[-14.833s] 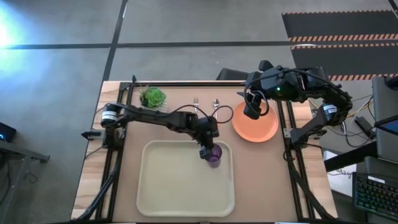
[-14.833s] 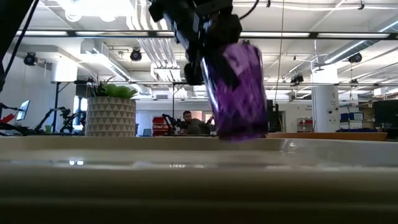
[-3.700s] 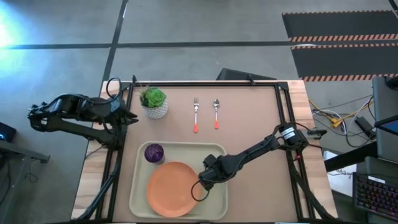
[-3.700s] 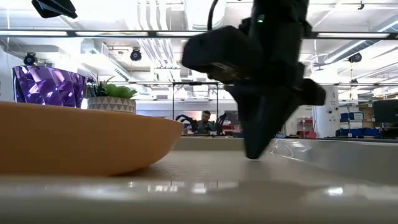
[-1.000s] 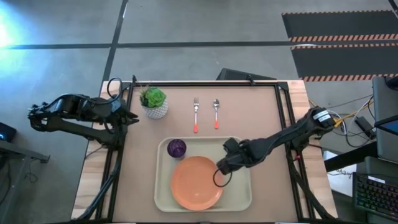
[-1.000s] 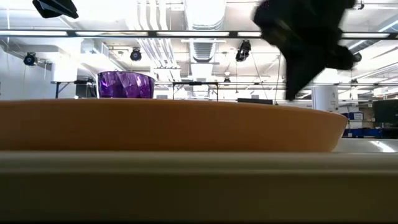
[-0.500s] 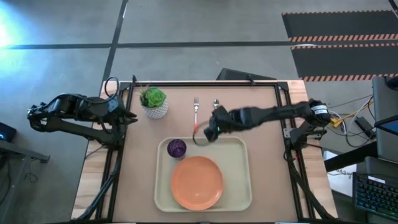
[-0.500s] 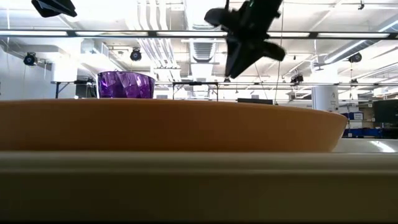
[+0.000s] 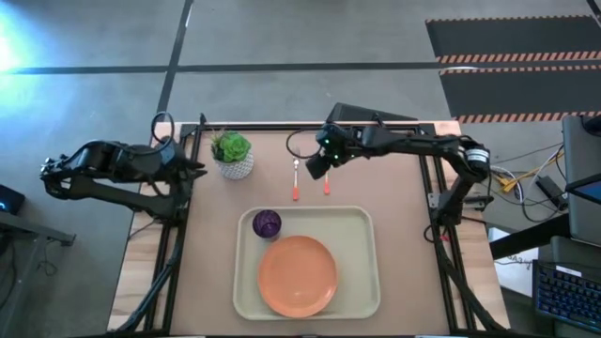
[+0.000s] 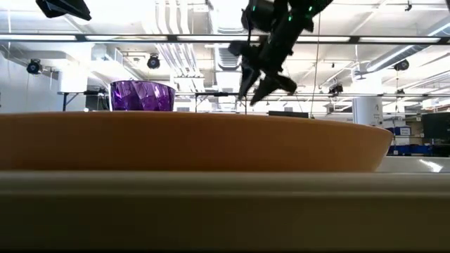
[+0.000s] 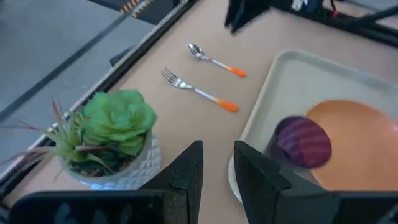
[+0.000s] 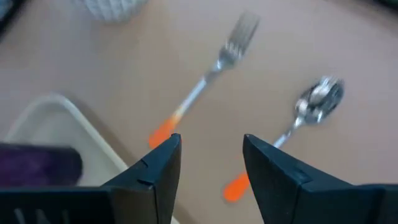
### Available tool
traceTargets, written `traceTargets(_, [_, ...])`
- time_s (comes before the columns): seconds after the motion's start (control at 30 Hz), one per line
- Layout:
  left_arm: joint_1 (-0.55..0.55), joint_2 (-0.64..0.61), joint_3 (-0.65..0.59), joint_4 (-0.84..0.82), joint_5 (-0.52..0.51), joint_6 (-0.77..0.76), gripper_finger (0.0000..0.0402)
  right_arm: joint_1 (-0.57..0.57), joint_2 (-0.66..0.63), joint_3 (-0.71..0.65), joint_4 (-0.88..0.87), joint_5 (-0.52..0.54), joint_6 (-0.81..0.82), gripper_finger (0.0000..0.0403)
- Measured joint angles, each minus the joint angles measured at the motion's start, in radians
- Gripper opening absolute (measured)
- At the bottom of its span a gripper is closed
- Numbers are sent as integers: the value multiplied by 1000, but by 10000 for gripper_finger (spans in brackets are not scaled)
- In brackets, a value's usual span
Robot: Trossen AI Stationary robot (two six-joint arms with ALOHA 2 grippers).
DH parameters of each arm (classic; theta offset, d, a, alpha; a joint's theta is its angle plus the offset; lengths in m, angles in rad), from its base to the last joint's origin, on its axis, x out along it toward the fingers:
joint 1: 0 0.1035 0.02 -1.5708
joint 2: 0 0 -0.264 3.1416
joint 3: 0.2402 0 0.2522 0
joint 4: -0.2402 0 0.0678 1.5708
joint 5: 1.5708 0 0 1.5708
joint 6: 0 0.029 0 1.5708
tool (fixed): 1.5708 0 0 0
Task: Pick and place plate/cup/fork/spoon on tray
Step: Put the orange spoon on the gray serving tray
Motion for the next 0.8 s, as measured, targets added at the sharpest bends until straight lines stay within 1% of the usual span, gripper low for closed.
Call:
traceTargets(0.1, [0,2,0,35,-5,0,73,-30,44,-1,-80,-31,-42,164])
traceTargets(0.27, [0,0,0,61,-6,1,73,-63,115,-2,-239,-32,-56,164])
traceTargets(0.4, [0,-9,0,58,-6,1,73,-64,165,-2,-224,-36,-51,167])
traceTargets(0.53, [0,-20,0,58,-7,1,73,-62,218,10,-180,-36,0,167])
traceTargets(0.67, [0,-32,0,58,-7,2,73,-60,279,73,-177,-33,10,167])
traceTargets(0.8, [0,-44,0,58,-7,3,73,-60,359,165,-189,-26,12,167])
